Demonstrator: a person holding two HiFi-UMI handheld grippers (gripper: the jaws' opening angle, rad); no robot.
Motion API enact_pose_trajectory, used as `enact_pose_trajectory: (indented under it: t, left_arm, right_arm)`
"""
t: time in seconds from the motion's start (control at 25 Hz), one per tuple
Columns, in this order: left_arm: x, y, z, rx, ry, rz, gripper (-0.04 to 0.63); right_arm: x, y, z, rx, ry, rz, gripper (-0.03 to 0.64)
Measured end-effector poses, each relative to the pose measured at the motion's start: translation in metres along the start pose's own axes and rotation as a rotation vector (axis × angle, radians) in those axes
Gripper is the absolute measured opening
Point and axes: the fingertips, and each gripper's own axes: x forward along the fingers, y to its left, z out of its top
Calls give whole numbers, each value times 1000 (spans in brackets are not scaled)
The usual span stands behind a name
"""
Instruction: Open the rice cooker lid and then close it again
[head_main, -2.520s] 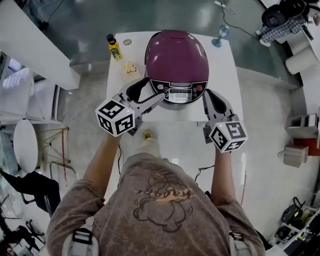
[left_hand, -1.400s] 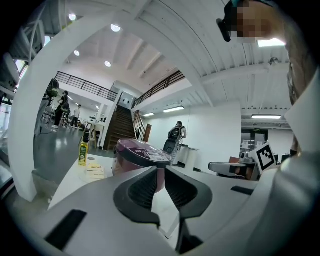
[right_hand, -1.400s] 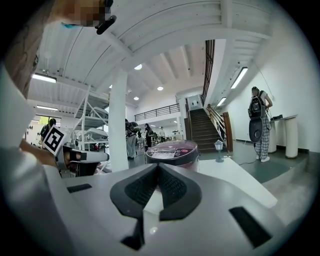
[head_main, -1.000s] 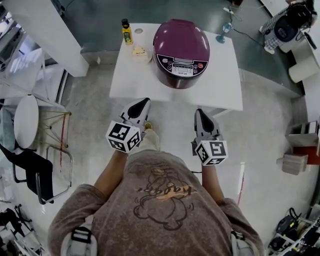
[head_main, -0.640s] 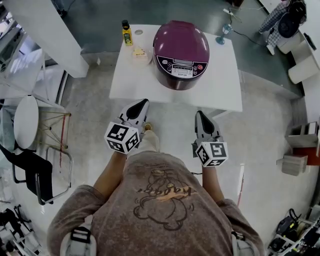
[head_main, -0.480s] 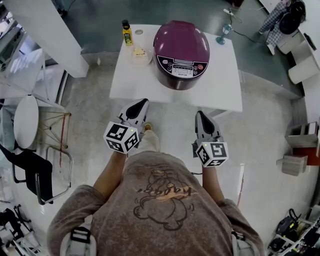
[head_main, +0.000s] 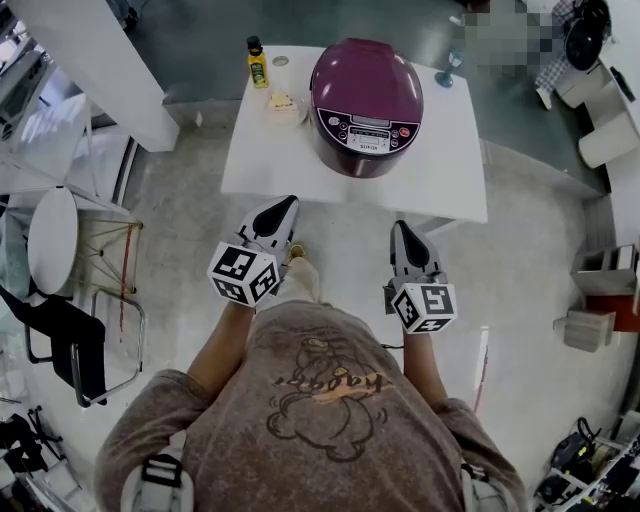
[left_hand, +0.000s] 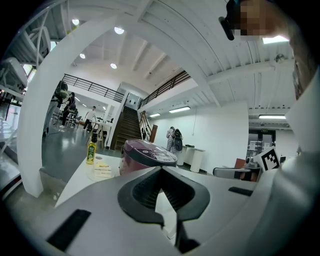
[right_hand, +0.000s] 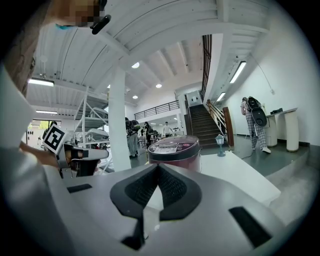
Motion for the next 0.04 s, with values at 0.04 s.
enact_pose_trajectory:
  t: [0.04]
  left_arm:
    - [0,0,0,-3,-1,0,21]
  right_arm:
    - [1,0,0,-1,-1,0,2]
